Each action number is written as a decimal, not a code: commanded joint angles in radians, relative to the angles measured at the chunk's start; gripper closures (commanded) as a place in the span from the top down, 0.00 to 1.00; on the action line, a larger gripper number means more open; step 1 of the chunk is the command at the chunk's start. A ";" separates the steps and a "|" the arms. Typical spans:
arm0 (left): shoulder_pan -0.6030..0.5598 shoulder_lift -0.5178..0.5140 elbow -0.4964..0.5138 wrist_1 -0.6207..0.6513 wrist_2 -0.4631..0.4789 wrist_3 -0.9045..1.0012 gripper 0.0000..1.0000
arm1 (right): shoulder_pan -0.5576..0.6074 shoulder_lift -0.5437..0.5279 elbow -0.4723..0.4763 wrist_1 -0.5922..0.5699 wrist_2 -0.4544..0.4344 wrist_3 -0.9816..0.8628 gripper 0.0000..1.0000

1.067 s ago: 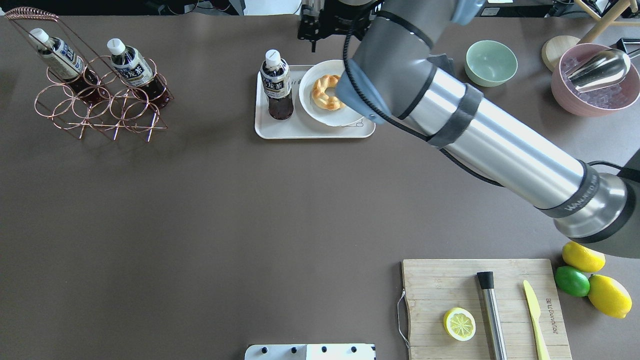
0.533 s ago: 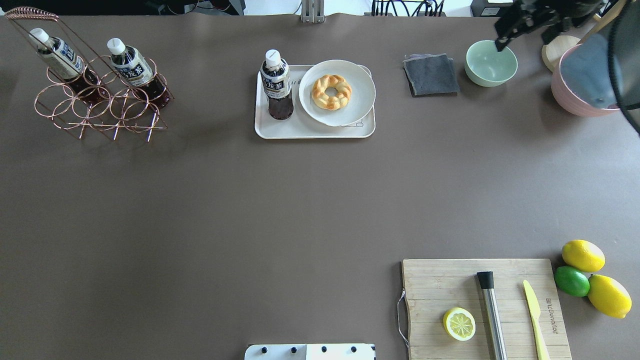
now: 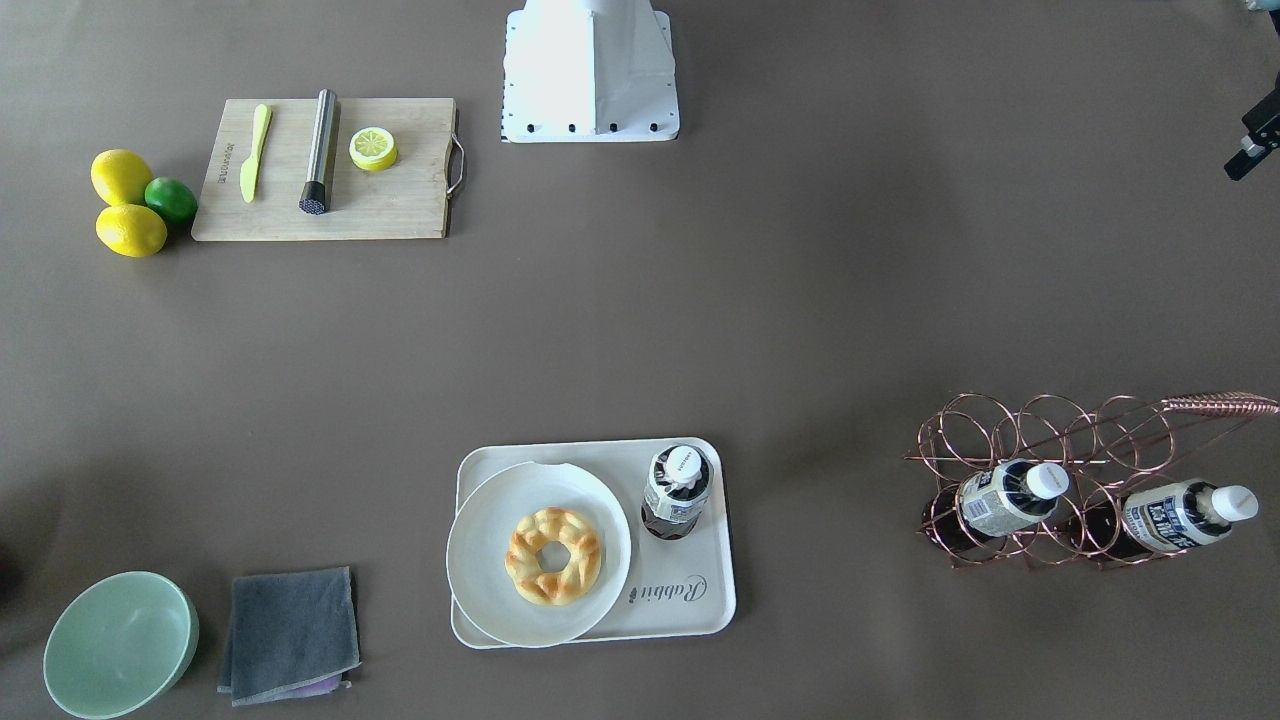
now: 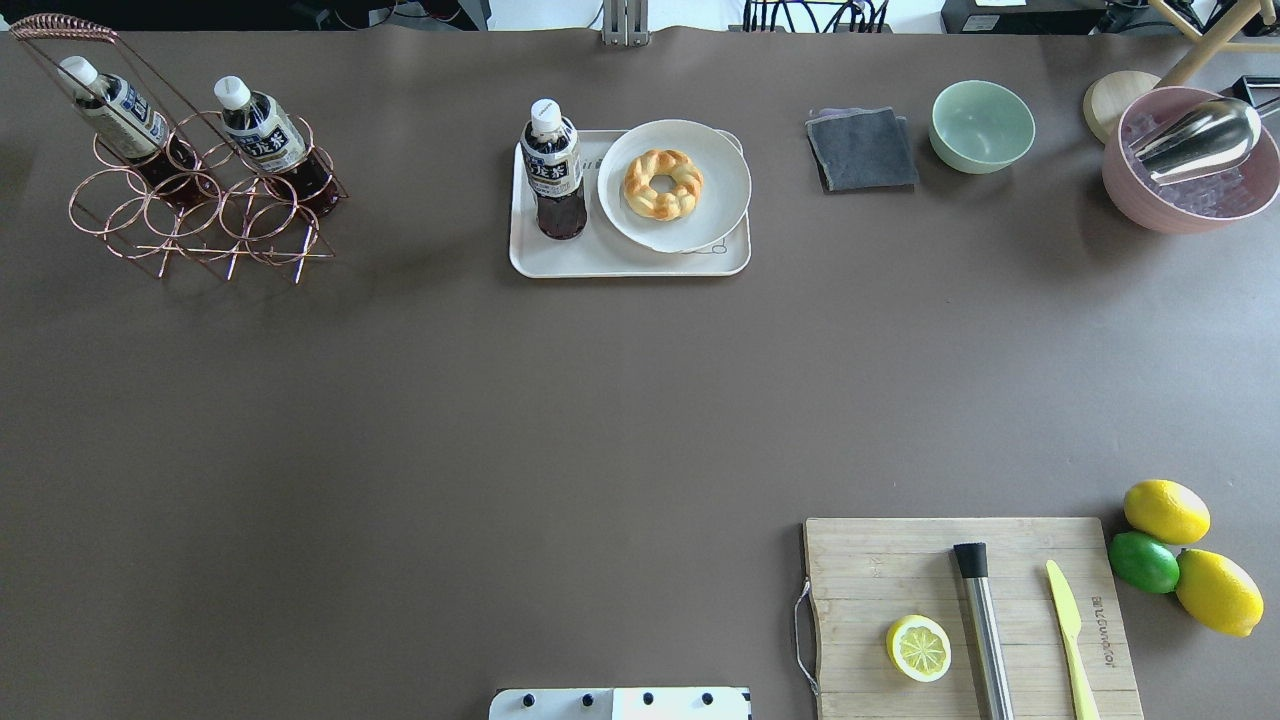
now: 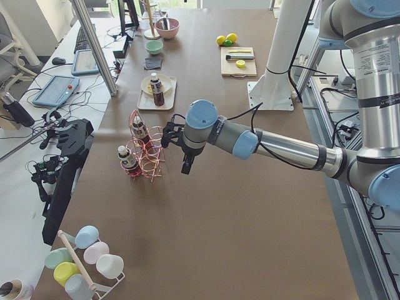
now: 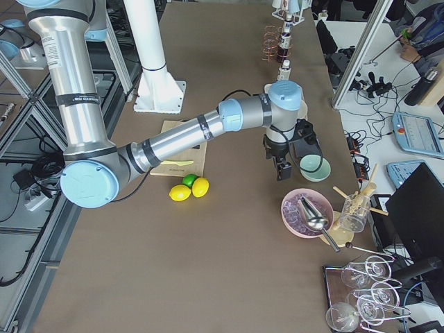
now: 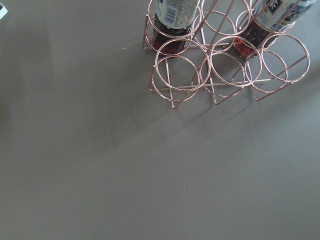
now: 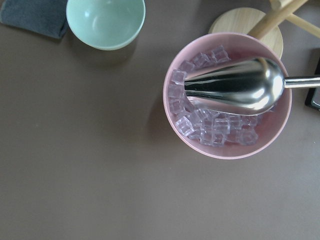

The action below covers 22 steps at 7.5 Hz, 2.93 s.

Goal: Place tea on tray

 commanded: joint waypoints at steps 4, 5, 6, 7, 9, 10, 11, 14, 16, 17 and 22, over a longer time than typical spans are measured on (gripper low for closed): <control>-0.001 -0.001 0.004 0.041 0.011 -0.002 0.96 | 0.221 -0.123 -0.025 -0.002 0.001 -0.356 1.00; -0.001 -0.001 0.004 0.042 0.012 -0.004 0.96 | 0.220 -0.121 -0.038 0.001 0.010 -0.356 1.00; -0.001 -0.011 0.004 0.042 0.012 -0.011 0.96 | 0.220 -0.123 -0.037 0.000 0.017 -0.356 1.00; -0.002 -0.018 0.001 0.055 0.012 -0.013 0.96 | 0.220 -0.137 -0.043 -0.003 0.021 -0.356 1.00; -0.003 -0.018 -0.002 0.073 0.013 -0.013 0.96 | 0.223 -0.180 -0.040 0.004 0.021 -0.356 1.00; 0.002 -0.018 -0.003 0.125 0.024 -0.005 0.96 | 0.223 -0.195 -0.038 0.006 0.021 -0.356 1.00; 0.007 -0.018 -0.005 0.154 0.109 -0.001 0.96 | 0.223 -0.191 -0.041 0.006 0.018 -0.355 1.00; -0.085 -0.008 0.030 0.248 0.203 0.169 0.96 | 0.223 -0.180 -0.035 0.006 0.018 -0.323 1.00; -0.110 0.000 0.008 0.246 0.202 0.171 0.97 | 0.216 -0.161 -0.038 0.006 0.015 -0.285 1.00; -0.110 0.000 0.006 0.245 0.202 0.171 0.97 | 0.212 -0.161 -0.035 0.006 0.017 -0.261 1.00; -0.111 0.000 -0.012 0.243 0.203 0.176 0.97 | 0.162 -0.177 -0.046 0.006 -0.095 -0.257 1.00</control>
